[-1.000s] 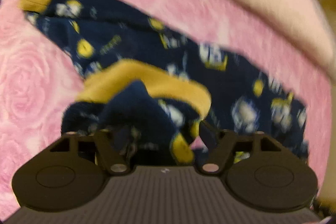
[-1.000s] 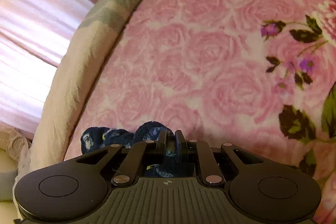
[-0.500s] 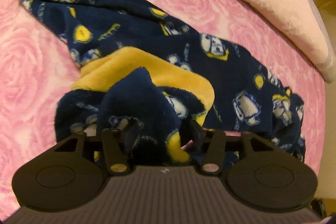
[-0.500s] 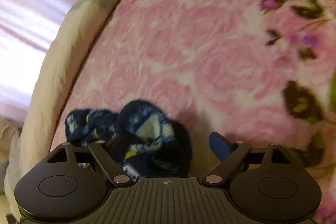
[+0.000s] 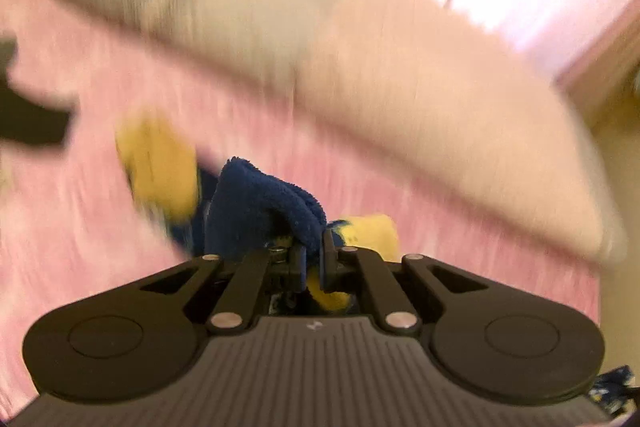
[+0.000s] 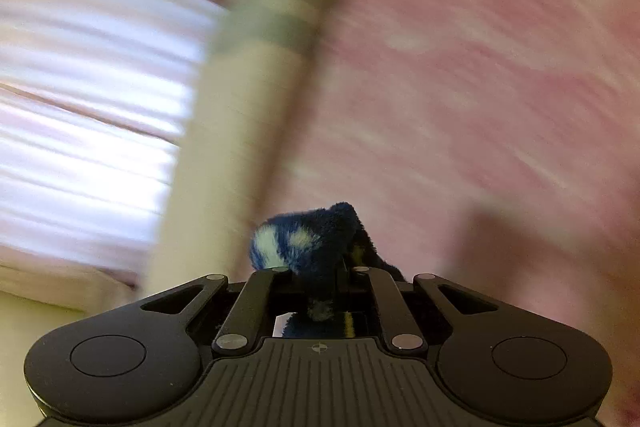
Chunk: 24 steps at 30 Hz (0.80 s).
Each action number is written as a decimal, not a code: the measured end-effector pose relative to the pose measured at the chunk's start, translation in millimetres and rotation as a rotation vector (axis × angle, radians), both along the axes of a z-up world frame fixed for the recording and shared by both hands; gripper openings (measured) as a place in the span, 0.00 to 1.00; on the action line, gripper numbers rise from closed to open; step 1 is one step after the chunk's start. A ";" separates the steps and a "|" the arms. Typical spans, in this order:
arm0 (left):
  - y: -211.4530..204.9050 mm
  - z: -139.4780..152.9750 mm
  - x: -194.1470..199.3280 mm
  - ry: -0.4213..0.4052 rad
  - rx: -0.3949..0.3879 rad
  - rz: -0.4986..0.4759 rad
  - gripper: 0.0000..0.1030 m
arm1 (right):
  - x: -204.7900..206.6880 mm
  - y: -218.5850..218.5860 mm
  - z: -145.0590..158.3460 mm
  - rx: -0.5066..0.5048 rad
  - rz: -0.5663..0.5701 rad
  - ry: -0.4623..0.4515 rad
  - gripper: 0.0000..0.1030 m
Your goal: Fold clothes
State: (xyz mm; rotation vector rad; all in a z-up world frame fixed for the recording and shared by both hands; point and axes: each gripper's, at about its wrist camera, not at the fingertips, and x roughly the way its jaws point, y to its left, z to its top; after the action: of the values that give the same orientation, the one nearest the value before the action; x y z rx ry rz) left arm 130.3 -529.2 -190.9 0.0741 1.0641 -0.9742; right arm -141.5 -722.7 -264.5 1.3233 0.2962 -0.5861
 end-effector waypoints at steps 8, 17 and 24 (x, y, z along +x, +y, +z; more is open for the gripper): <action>60.0 151.3 21.2 -0.145 -0.357 0.127 0.03 | 61.3 16.9 162.4 -0.343 0.050 -0.326 0.06; 247.1 0.6 -33.1 0.053 -0.096 0.313 0.11 | -40.6 105.0 52.7 -0.212 0.103 -0.015 0.06; 345.3 -150.5 -60.5 0.182 0.463 0.496 0.09 | -143.3 145.3 -133.1 0.225 -0.032 0.544 0.19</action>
State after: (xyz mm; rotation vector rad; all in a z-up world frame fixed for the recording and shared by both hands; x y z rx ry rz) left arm 69.8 -183.9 -341.4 0.0953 1.3785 -0.2805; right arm -284.8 -577.4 -397.6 1.3667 0.8057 -0.9591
